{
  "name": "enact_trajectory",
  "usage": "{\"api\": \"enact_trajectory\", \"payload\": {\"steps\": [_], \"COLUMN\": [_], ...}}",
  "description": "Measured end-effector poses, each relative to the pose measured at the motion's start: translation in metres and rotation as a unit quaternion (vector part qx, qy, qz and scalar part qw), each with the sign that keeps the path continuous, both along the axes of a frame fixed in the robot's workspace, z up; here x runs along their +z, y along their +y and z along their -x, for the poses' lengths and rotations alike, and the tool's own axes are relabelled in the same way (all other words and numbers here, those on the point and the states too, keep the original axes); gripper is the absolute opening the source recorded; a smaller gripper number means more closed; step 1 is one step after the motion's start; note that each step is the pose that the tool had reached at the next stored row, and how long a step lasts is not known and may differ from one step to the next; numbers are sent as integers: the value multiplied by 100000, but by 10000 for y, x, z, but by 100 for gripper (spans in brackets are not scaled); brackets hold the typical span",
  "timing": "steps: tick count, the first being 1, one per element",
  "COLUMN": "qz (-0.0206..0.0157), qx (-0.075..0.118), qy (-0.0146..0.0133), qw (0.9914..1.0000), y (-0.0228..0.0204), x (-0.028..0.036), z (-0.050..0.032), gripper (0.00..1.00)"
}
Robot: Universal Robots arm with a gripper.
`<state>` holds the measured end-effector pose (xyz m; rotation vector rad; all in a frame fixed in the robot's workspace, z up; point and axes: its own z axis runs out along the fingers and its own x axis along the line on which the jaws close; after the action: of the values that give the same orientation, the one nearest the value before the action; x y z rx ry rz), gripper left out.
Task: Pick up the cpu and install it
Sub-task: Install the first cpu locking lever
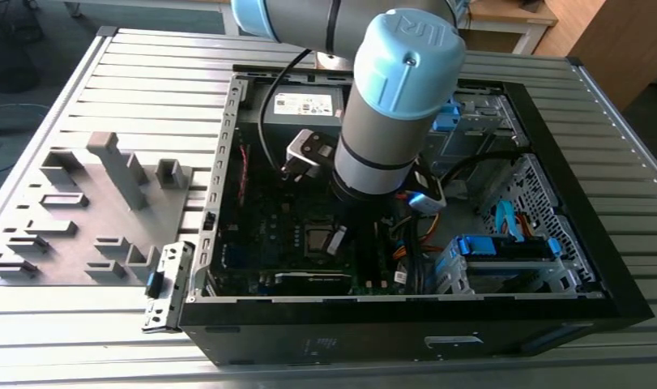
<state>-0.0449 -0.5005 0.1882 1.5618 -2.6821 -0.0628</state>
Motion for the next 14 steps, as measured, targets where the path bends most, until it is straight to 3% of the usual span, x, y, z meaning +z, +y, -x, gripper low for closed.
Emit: {"api": "enact_trajectory", "payload": {"steps": [6, 14], "qz": [-61, -117], "qx": [31, 139], "qy": [-20, -33], "qw": [100000, 100000], "y": [-4, -113], "x": [-6, -8], "z": [-19, -18], "gripper": [12, 12]}}
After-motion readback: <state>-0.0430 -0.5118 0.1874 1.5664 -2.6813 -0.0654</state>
